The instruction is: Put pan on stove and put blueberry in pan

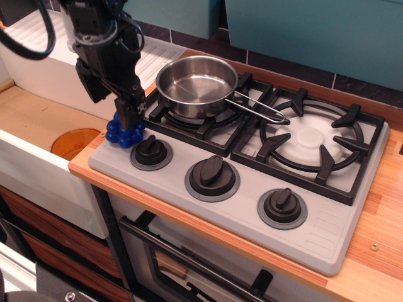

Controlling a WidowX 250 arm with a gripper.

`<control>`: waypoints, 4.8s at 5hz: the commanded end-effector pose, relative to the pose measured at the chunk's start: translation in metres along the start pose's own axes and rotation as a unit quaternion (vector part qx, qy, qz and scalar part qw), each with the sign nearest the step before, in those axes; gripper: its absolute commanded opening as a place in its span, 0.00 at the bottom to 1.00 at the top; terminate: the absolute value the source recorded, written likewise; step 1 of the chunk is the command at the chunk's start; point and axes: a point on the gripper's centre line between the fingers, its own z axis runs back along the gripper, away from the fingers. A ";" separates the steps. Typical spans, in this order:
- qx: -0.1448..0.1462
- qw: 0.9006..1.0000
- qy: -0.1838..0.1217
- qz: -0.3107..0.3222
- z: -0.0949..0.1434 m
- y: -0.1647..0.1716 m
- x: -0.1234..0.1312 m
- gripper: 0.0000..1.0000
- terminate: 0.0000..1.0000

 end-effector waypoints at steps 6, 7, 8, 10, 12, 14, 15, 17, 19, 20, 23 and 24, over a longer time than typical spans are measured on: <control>0.000 0.999 0.006 0.044 -0.026 0.009 0.008 0.00 0.00; -0.007 0.999 0.013 0.034 -0.021 0.011 0.010 0.00 0.00; -0.005 0.999 0.013 0.032 -0.018 0.012 0.012 0.00 0.00; 0.003 0.999 0.022 0.029 -0.002 0.013 0.010 0.00 0.00; 0.012 0.998 0.047 0.029 0.029 0.014 0.006 0.00 0.00; 0.016 0.997 0.064 0.033 0.057 0.013 0.017 0.00 0.00; 0.018 0.997 0.069 0.034 0.066 0.012 0.033 0.00 0.00; 0.018 0.997 0.072 0.035 0.070 0.004 0.073 0.00 0.00; 0.012 0.997 0.062 0.038 0.056 -0.009 0.094 0.00 0.00; 0.012 0.998 0.057 0.038 0.055 -0.013 0.095 0.00 0.00; 0.015 0.998 0.050 0.032 0.056 -0.017 0.092 1.00 0.00; 0.013 0.998 0.047 0.036 0.059 -0.021 0.090 1.00 0.00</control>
